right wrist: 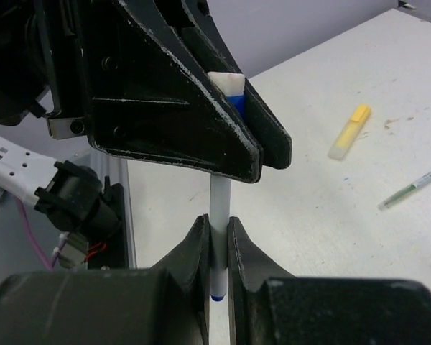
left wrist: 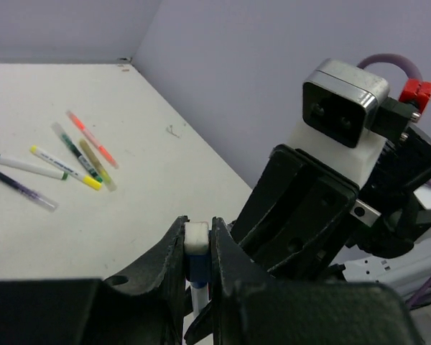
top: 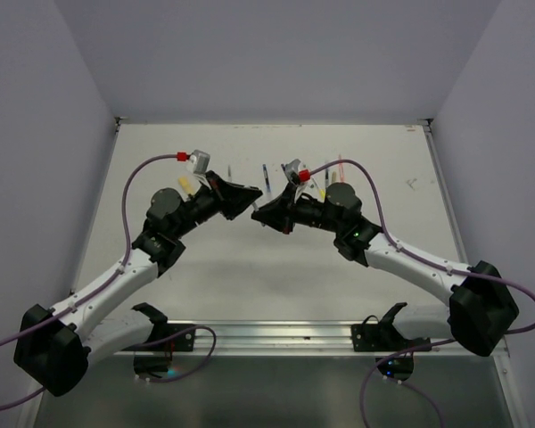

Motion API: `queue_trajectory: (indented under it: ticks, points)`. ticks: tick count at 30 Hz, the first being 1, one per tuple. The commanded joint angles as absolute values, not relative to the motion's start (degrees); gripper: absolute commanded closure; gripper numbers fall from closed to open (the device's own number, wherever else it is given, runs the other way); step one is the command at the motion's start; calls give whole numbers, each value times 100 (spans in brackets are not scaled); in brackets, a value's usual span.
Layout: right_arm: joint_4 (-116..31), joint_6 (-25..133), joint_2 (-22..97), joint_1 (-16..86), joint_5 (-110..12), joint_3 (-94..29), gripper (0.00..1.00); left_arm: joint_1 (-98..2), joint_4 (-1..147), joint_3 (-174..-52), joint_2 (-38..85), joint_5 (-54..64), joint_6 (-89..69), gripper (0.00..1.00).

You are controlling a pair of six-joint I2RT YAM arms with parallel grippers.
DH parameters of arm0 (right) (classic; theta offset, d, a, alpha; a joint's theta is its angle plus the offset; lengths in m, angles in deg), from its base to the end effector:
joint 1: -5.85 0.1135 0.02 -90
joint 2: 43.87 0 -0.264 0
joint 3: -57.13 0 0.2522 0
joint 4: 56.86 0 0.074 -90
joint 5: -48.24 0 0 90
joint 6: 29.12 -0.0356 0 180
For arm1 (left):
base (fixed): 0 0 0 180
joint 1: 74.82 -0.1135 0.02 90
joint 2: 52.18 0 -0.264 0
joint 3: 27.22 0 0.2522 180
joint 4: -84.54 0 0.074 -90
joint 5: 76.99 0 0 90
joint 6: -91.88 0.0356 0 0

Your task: Open the pen caps

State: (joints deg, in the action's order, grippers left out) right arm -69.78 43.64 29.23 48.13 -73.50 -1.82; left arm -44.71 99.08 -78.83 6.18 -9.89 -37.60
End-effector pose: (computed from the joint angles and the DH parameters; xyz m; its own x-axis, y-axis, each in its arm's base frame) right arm 0.2035 0.2103 0.3022 -0.3001 0.0678 -0.9515 -0.9134 0.2673 0.3071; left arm 0.1987 -0.1313 0.3231 -0.4154 -0.4362 -0.7983 0.6887 0.4226 -0.5892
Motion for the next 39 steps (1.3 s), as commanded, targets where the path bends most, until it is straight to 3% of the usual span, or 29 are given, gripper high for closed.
queue_trajectory:
  ticks: [1,6,9,17,20,26,39]
  points:
    - [-6155,4462,2803,4935,-6852,320,100,-4661,10270,-8536,468,1123,-3732,100]
    - [-6270,4137,2750,4988,-5917,645,100,-3732,9575,-8853,547,3326,-3231,100]
    - [-6270,4058,2776,4997,-5793,733,100,-3598,9390,-8950,635,3629,-3292,100]
    - [-5173,3382,3047,4997,-4853,418,100,-3606,7161,-9486,1223,3315,-3371,100]
    - [-4671,3135,3363,4997,-4562,216,100,-3606,6308,-9486,1583,2859,-3459,95]
    - [-4162,2740,3900,4988,-4255,-92,99,-3597,5585,-9161,2304,2365,-3556,90]
    - [-2431,2914,4639,4918,-2788,-919,98,-3641,4626,-9301,3561,2909,-3310,85]
